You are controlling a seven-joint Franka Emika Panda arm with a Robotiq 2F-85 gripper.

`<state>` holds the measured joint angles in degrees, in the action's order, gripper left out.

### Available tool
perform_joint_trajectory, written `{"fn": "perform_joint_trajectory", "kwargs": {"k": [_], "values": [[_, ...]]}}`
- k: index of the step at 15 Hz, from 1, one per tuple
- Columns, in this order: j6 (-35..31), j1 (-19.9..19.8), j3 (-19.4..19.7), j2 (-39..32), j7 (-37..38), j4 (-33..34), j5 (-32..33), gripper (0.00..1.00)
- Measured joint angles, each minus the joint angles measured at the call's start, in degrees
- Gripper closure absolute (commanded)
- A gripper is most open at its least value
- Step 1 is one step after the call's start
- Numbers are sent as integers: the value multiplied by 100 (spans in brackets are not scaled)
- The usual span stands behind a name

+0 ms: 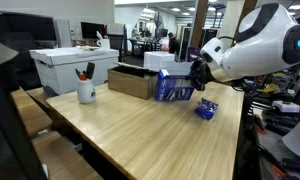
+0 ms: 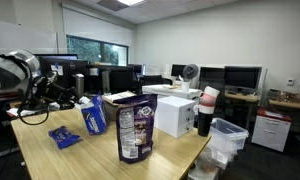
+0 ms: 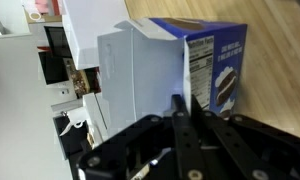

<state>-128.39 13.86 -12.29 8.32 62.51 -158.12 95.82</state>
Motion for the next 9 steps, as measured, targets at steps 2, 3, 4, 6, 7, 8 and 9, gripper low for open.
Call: {"fn": "perform_joint_trajectory", "kwargs": {"k": [2, 3, 4, 6, 7, 8, 9], "values": [[-3, -2, 37, 25, -16, 80, -30, 50], [-3, -4, 60, 56, -38, 142, -95, 45], [-3, -4, 73, 86, -39, 184, -135, 39], [2, -4, 96, 166, -39, 261, -204, 27], [5, -5, 107, 202, -39, 285, -221, 23], [12, -5, 119, 246, -39, 306, -235, 17], [35, -6, 129, 282, -39, 322, -242, 12]]}}
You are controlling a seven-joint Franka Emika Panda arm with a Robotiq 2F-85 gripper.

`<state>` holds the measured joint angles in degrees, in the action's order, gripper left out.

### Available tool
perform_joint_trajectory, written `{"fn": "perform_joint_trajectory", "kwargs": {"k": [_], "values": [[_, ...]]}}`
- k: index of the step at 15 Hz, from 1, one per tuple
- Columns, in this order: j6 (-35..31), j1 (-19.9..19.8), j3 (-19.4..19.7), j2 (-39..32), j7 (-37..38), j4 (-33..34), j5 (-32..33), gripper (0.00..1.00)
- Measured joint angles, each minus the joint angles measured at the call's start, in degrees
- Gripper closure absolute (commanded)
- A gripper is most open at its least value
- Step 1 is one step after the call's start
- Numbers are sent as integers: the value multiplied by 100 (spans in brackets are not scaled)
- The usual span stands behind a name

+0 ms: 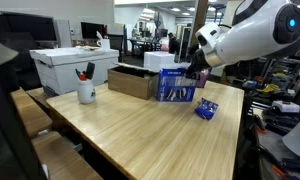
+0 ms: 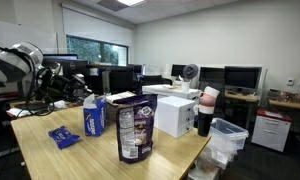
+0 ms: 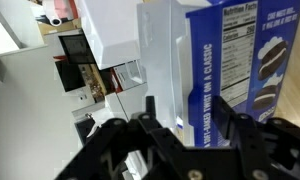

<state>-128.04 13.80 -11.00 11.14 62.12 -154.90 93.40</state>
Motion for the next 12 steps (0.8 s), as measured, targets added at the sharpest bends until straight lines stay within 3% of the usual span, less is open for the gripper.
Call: {"fn": "perform_joint_trajectory", "kwargs": {"k": [2, 6, 12], "values": [[28, -2, 26, 75, 0, 17, -24, 1], [17, -3, 107, 226, -18, 39, -339, 0], [-407, -67, 578, 711, -692, 85, -1725, 0]]}}
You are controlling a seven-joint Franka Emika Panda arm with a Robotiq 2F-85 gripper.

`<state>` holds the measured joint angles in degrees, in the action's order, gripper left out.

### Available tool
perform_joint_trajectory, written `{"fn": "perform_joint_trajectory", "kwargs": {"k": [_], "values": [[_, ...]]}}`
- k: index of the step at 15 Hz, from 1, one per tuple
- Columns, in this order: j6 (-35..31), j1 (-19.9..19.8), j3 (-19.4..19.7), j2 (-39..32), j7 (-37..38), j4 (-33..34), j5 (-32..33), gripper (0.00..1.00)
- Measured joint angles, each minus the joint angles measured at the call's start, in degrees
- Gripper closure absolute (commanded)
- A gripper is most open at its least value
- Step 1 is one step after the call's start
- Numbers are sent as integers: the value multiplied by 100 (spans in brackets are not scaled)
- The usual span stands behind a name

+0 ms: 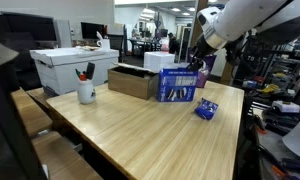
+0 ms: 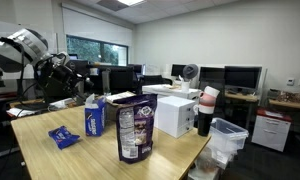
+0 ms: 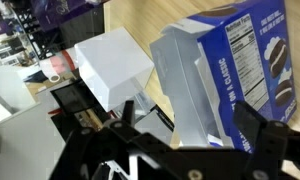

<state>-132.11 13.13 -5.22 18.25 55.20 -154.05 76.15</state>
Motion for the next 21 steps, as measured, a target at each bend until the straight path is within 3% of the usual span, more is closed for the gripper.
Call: {"fn": "perform_joint_trajectory", "kwargs": {"k": [2, 4, 8, 13, 18, 21], "values": [[-159, -61, 184, 182, -480, -2, -542, 0], [-543, -130, 477, 321, -1452, -37, -1389, 0], [-1389, -215, 960, 434, -2960, -331, -2396, 0], [-1852, 384, 2130, 496, -4814, -521, -2897, 0], [-1923, 635, 2835, 662, -5526, -498, -2630, 0], [-1752, 901, 3297, 836, -5966, -500, -2825, 0]]}}
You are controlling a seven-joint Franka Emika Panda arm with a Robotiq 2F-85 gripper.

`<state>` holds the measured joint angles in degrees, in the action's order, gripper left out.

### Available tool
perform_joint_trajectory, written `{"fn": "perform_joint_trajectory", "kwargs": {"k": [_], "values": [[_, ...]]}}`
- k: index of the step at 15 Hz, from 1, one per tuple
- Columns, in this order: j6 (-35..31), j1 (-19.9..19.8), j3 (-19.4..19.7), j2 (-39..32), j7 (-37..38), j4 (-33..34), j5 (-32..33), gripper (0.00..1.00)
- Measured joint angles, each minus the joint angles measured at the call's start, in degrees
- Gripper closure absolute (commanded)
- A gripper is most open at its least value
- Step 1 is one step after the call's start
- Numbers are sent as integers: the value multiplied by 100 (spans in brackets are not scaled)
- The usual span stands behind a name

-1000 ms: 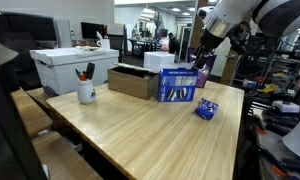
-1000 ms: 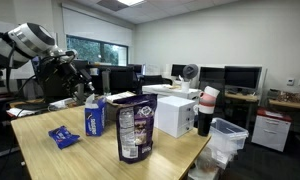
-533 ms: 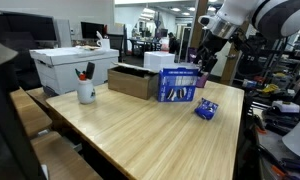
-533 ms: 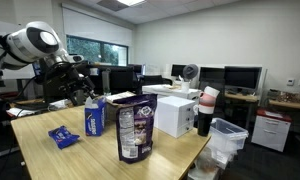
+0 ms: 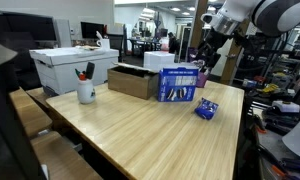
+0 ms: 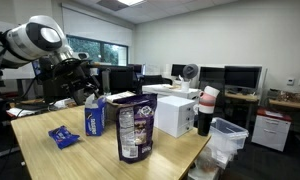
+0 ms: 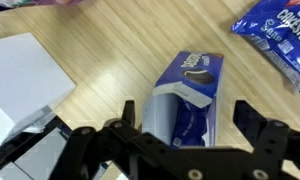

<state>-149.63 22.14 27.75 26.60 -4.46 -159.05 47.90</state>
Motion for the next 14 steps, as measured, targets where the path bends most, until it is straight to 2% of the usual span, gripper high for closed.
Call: {"fn": "perform_joint_trajectory", "kwargs": {"k": [3, 7, 11, 14], "values": [[411, 491, 579, 213, -668, 36, -502, 0], [1396, 1094, 1115, 663, -1552, 29, -1308, 0], [2085, 1504, 1223, 857, -1920, 21, -1585, 0], [2041, 1812, 1264, 846, -2100, 22, -1478, 0]]}}
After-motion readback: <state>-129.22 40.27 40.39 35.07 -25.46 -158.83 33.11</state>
